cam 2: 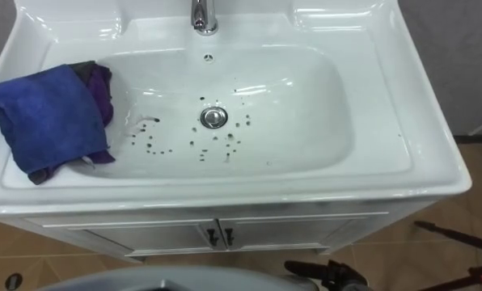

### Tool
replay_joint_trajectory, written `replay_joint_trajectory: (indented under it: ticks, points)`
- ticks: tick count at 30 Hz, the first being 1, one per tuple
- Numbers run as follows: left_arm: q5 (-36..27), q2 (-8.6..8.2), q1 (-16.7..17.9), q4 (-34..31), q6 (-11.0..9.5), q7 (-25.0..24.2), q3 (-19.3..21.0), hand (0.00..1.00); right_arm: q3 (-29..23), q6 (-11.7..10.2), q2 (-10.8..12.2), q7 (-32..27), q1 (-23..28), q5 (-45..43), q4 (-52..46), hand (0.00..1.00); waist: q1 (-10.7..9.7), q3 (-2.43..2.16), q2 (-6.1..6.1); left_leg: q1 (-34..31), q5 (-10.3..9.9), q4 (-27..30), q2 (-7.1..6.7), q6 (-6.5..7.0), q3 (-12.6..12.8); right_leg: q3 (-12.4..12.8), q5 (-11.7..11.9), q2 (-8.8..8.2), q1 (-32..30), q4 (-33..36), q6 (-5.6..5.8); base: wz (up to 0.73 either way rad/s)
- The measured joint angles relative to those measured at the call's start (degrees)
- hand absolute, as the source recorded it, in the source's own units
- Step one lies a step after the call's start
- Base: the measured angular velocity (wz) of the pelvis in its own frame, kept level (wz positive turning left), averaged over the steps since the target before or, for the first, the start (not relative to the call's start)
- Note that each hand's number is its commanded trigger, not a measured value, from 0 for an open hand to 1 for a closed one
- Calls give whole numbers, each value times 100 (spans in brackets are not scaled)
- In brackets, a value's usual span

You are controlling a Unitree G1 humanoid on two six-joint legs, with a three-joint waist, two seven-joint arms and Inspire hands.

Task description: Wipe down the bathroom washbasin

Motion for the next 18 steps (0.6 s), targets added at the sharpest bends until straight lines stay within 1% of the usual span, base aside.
replay_joint_trajectory:
  ticks: [2,4,6,7,8,10,11,12,13,14,15,16,17,18]
  points:
    - [-169,-2,40,-11,-4,120,129,0,2,0,-1,-4,-2,0,8,0,5,-2,1,1,0,-3,1,0,-1,-12,0,-1,6,-1,0,0]
    - [-552,5,92,-51,-22,359,322,0,2,1,-2,-17,-6,10,24,0,29,-11,21,-1,0,1,1,0,-11,-31,0,-3,5,5,0,0]
    - [-886,7,139,-103,-98,555,527,0,3,5,-12,-24,-3,19,30,0,80,-20,37,2,0,7,0,0,-17,-36,0,-3,13,7,0,2]
    - [-1123,11,164,-211,-135,672,771,0,-10,9,-18,-21,-1,36,20,0,143,-28,50,3,0,8,-5,0,-44,-89,0,-11,24,7,0,8]
    - [-1250,12,194,-266,-167,744,923,0,-14,15,-23,-20,10,45,21,0,163,-27,50,7,0,7,-7,0,-55,-122,0,-13,33,7,0,9]
    - [-1709,30,180,-468,-315,1070,1366,0,-114,120,-62,-21,9,0,18,0,252,-17,82,72,0,-4,-15,1,-82,-148,0,-16,106,1,0,6]
    - [-1838,45,166,-519,-343,1151,1483,0,-155,125,-63,-24,3,-8,22,0,272,-17,84,86,0,-17,-19,2,-96,-172,0,-17,125,4,1,9]
    - [-1968,70,162,-636,-394,1322,1763,0,-258,125,-66,-28,26,-12,24,0,319,-14,99,91,0,-55,-23,2,-126,-233,-2,-24,158,2,4,9]
    - [-2081,99,154,-743,-479,1546,1947,0,-292,126,-77,-60,52,-8,23,0,352,-8,104,110,0,-58,-25,2,-131,-294,-4,-30,162,3,6,5]
    - [-2162,102,154,-846,-525,1676,2024,0,-290,123,-81,-83,52,-7,13,0,361,-7,124,118,1,-61,-25,2,-125,-295,-4,-31,157,2,6,-3]
    - [-2288,133,189,-988,-632,1944,2080,0,-286,118,-92,-131,58,2,8,0,406,-3,141,116,4,-73,-30,1,-122,-296,-4,-32,147,2,6,-4]
    - [-2392,161,197,-1130,-728,2223,2136,0,-289,118,-110,-149,75,10,11,0,446,-5,166,109,8,-80,-33,1,-122,-297,-4,-33,134,2,6,0]
    - [-2436,164,201,-1193,-781,2356,2164,0,-289,115,-121,-150,81,12,9,0,466,-9,173,101,10,-81,-34,2,-122,-298,-4,-33,125,3,6,0]
    - [-2487,164,213,-1298,-878,2593,2228,0,-289,116,-144,-149,87,11,8,0,476,-14,185,93,16,-81,-35,1,-122,-302,-4,-34,110,5,6,0]
